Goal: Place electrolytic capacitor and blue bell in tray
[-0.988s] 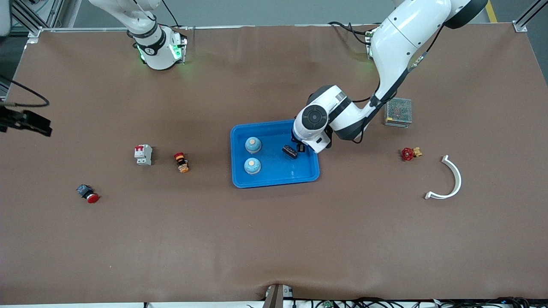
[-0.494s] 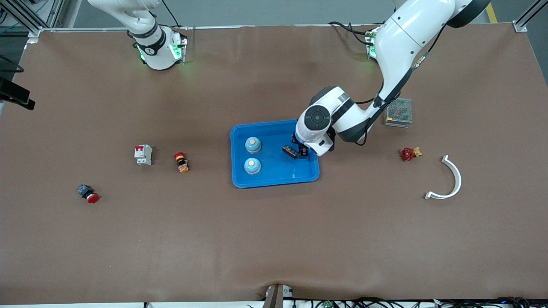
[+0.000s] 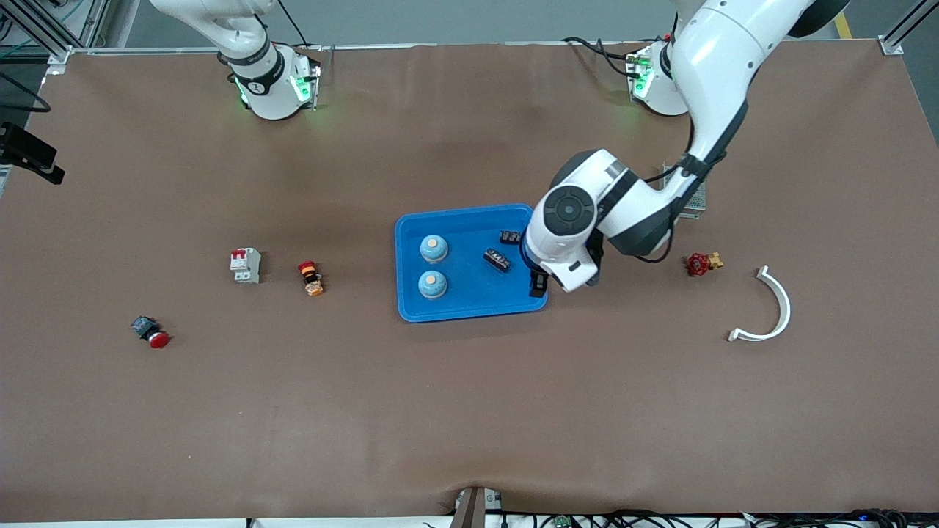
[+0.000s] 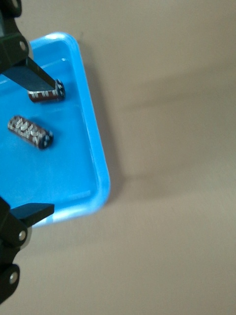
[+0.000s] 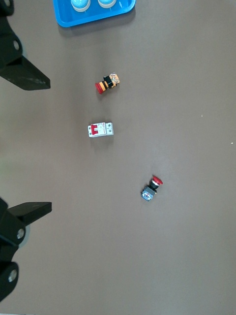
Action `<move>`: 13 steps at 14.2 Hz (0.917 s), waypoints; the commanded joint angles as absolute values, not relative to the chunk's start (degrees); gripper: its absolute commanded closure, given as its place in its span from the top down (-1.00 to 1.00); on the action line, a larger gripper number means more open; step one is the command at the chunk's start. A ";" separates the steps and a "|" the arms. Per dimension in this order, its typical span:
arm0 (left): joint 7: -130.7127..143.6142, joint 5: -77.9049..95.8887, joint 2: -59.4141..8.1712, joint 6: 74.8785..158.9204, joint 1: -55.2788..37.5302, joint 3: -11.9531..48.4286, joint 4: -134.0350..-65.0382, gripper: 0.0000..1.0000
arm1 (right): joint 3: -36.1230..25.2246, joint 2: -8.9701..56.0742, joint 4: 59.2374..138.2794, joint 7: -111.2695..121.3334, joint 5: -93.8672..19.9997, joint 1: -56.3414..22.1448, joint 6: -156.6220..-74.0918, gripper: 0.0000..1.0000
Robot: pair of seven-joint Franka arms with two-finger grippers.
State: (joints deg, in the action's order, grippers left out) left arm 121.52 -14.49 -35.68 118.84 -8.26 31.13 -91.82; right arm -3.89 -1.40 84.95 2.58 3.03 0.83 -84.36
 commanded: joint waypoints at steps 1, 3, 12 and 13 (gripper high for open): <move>114.72 -15.47 -34.02 116.55 -5.81 31.29 -89.30 1.00 | -4.39 -3.08 86.05 2.99 2.46 0.00 -85.08 1.00; 109.19 -16.08 -31.92 115.67 -3.97 31.29 -88.86 1.00 | -4.39 -3.08 85.96 2.99 2.55 0.09 -85.25 1.00; 77.73 -16.17 -26.02 105.58 3.16 31.64 -83.86 1.00 | -4.31 -2.64 84.90 2.46 2.29 0.09 -87.19 1.00; 73.87 -16.17 -24.97 104.60 3.43 31.38 -83.33 1.00 | -4.31 -2.64 84.82 2.29 2.37 0.00 -87.19 1.00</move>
State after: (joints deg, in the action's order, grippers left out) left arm 79.78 -15.10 -26.39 107.83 3.11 31.17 -84.87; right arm -3.94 -1.89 84.77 2.58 3.03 0.47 -87.03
